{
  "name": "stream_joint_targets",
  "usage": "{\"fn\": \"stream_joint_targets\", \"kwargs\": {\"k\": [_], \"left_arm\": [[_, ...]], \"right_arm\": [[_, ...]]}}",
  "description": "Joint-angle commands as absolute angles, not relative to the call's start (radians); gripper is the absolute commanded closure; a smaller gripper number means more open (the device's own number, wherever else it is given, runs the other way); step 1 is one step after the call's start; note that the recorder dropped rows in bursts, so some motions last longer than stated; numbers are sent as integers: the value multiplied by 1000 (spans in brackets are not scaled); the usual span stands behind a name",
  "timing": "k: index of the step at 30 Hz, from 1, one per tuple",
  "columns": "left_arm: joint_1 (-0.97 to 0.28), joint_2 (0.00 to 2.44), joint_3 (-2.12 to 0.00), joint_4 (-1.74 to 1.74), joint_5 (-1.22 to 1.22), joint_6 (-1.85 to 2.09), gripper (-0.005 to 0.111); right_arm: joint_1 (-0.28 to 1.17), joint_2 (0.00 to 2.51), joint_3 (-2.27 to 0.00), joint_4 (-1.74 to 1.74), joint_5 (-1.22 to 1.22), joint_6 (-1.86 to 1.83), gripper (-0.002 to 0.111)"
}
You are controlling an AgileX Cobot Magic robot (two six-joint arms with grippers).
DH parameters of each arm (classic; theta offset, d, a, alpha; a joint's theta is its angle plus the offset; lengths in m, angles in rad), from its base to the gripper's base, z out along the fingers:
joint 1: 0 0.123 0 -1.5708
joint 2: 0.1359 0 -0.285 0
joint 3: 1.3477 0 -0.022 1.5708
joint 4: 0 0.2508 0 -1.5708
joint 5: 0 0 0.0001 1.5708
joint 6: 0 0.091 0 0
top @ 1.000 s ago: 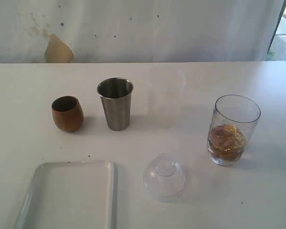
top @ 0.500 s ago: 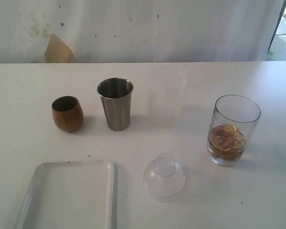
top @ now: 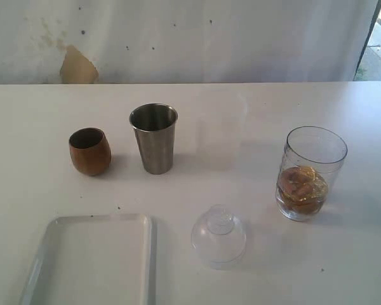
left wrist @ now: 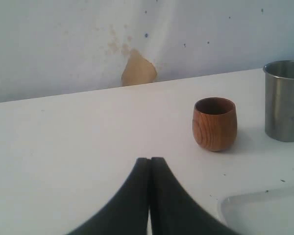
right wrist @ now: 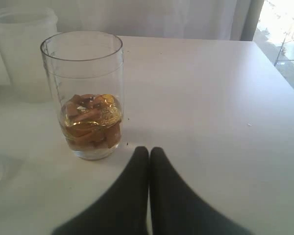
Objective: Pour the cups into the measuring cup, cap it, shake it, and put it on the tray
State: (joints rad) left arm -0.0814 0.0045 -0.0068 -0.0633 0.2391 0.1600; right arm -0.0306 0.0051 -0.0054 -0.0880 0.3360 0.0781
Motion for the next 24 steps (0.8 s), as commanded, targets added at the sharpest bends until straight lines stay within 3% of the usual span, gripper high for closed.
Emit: {"fn": "stream_joint_targets", "kwargs": {"k": [1,6,14,21,24], "left_arm": [[-81,0,0,-74,237,158,107],[-81,0,0,-74,237,158,107],[-81,0,0,-74,237,158,107],[-81,0,0,-74,237,158,107],[-81,0,0,-74,237,158,107]], "right_arm": [[-29,0,0,-136,259,83,108],[-29,0,0,-105,15,120,108],[-29,0,-11,-23,-530,521,108],[-29,77,-244,-121,-396,436,108],[-29,195,-396,-158,-195,417,107]]}}
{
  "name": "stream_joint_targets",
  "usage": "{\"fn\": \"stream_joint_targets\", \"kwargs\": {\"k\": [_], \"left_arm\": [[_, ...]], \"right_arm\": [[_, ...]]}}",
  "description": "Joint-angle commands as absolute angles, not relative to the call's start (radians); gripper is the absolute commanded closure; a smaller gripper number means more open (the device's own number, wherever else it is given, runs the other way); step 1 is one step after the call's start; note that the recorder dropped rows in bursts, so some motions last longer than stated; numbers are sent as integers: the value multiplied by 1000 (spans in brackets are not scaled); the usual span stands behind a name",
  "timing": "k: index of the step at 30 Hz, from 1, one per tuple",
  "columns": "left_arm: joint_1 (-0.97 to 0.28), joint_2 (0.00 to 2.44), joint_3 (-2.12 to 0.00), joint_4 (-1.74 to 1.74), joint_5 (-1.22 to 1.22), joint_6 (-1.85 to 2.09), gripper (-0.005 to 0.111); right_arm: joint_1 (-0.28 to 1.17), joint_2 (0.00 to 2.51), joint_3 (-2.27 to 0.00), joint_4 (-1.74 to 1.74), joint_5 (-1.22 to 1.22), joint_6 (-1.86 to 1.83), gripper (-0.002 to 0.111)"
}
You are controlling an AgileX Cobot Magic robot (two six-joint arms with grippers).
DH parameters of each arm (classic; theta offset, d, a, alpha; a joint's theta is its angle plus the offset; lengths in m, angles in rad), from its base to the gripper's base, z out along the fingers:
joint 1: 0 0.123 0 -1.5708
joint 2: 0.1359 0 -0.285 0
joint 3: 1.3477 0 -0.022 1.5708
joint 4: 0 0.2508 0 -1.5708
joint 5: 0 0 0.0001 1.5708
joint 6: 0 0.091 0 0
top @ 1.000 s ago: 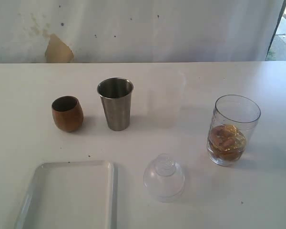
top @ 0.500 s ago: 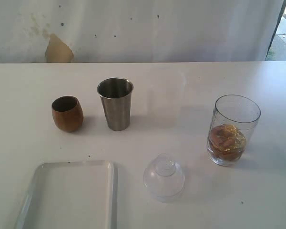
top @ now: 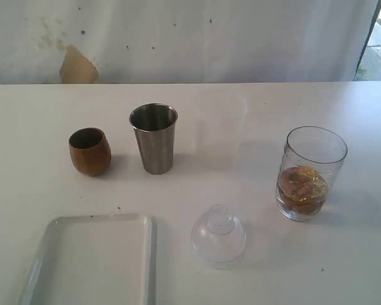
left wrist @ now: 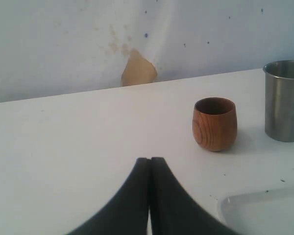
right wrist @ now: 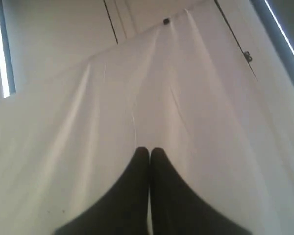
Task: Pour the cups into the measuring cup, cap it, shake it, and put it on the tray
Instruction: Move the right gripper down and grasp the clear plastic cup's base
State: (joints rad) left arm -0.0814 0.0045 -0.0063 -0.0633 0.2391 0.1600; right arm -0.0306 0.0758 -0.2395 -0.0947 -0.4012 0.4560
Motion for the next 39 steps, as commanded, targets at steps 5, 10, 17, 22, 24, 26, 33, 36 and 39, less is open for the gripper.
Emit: {"fn": "stream_joint_targets", "kwargs": {"k": [5,10,17,22,24,26,33,36,39], "left_arm": [[-81,0,0,-74,237,158,107],[-81,0,0,-74,237,158,107],[-81,0,0,-74,237,158,107],[-81,0,0,-74,237,158,107],[-81,0,0,-74,237,158,107],[-81,0,0,-74,237,158,107],[-81,0,0,-74,237,158,107],[-81,0,0,-74,237,158,107],[-81,0,0,-74,237,158,107]], "right_arm": [[-29,454,-674,-179,282,163,86],[0,710,-872,-49,676,28,64],[56,923,-977,241,837,-271,62],[173,999,-977,426,876,-494,62],[239,1035,-977,386,893,-489,62],[344,1089,-977,276,900,-414,62],[582,1355,-977,116,857,-218,45],[598,1456,-979,110,776,-212,45],[598,1530,-1010,93,714,-170,45]]}}
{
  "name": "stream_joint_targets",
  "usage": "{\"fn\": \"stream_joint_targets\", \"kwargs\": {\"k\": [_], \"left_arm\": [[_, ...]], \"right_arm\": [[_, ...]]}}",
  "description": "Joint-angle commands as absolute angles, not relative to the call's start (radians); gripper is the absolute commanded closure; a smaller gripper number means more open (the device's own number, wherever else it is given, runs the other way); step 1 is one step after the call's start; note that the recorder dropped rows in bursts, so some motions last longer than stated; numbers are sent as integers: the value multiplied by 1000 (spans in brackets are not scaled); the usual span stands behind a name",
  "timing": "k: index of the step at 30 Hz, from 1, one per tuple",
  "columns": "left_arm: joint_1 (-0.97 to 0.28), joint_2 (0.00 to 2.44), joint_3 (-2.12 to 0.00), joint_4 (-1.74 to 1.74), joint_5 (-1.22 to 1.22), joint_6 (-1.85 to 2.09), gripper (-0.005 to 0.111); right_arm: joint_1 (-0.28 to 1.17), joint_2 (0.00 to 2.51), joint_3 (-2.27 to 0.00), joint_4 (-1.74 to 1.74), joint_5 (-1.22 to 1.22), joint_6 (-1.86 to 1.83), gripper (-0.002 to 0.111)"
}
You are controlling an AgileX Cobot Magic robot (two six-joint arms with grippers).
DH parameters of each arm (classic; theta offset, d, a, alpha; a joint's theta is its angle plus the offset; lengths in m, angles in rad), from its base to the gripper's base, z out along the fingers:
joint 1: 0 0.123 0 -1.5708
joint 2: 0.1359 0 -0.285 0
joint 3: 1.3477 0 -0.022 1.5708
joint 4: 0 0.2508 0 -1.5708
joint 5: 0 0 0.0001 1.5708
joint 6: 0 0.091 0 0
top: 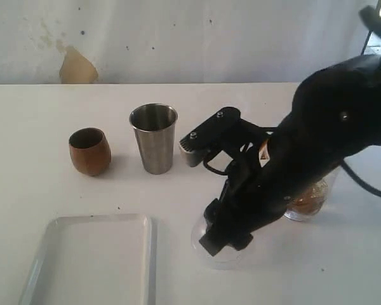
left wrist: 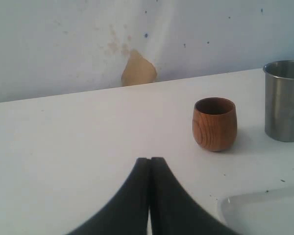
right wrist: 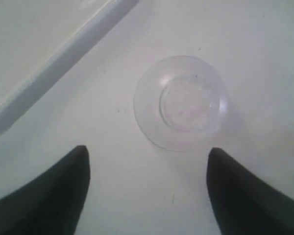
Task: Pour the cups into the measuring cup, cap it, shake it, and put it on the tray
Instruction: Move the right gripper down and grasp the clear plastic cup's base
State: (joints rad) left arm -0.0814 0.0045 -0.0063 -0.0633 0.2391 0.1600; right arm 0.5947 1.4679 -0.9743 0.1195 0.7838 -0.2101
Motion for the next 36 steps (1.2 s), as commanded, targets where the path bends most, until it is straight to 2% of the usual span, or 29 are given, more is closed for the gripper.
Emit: {"fn": "stream_joint_targets", "kwargs": {"k": [1,6,17,23,30,33,36], "left_arm": [[-81,0,0,-74,237,158,107],[-81,0,0,-74,237,158,107],[-81,0,0,-74,237,158,107],[-81,0,0,-74,237,158,107],[-81,0,0,-74,237,158,107],[-81,0,0,-74,237,158,107],[-81,0,0,-74,237,158,107]], "right_arm": [[598,1547,-1019,75,714,-158,45],[598,1661,-1077,-50,735,-67,45],[598,1718,-1079,-38,733,-65,45],[598,1725,-1079,-33,734,-65,58],[598,1756,-1079,-24,764,-65,66],[598,1753,-1084,-24,791,-67,76],[598,1741,-1100,-35,836,-85,93]]}}
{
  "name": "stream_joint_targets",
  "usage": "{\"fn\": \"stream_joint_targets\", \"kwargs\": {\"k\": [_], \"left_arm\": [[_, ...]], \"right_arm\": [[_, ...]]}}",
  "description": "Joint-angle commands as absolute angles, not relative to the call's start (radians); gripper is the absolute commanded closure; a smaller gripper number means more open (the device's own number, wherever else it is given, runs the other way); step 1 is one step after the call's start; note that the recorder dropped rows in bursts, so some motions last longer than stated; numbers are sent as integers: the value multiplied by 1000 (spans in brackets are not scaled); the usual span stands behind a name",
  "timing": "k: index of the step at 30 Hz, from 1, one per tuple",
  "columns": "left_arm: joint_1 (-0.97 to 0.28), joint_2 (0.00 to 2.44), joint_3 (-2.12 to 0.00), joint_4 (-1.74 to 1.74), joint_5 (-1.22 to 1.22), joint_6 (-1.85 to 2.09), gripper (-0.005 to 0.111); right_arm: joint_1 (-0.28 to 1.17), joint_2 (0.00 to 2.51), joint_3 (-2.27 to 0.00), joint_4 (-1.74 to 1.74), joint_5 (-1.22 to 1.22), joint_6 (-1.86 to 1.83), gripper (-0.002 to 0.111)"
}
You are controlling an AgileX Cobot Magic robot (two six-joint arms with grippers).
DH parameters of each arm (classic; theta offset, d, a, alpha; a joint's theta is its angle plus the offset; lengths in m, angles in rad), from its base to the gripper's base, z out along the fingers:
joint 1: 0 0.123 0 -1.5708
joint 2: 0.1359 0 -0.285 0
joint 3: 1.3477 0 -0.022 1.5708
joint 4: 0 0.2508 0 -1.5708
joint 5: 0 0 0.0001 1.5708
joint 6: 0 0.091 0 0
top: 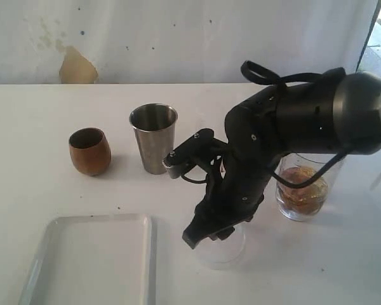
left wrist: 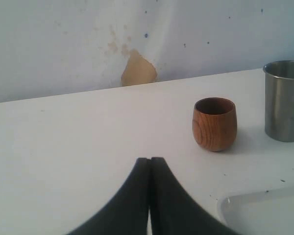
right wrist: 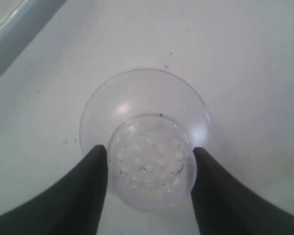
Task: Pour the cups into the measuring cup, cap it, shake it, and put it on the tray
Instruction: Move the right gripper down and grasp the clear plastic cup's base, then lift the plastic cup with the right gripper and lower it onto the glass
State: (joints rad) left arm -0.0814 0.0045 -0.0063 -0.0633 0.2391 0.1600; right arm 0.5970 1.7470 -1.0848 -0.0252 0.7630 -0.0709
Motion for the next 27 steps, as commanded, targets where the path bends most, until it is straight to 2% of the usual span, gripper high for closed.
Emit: {"fn": "stream_joint_targets", "kwargs": {"k": [1,3,11,16,21,27], "left_arm": [[-81,0,0,-74,237,158,107],[-81,0,0,-74,237,158,107],[-81,0,0,-74,237,158,107],[-81,0,0,-74,237,158,107],[-81,0,0,-74,237,158,107],[-81,0,0,-74,237,158,107]], "right_arm": [[598,1735,-1109,-41,856,-93,100],[598,1713,-1127,-45,883,-108,108],[598,1563,-1231,-53,1017,-106,108],[598,1500,-1315,-182,1209,-8,108],[596,1470,-1346,-324,1221,66,108],[551,1419,-1347,-324,1221,78,108]]}}
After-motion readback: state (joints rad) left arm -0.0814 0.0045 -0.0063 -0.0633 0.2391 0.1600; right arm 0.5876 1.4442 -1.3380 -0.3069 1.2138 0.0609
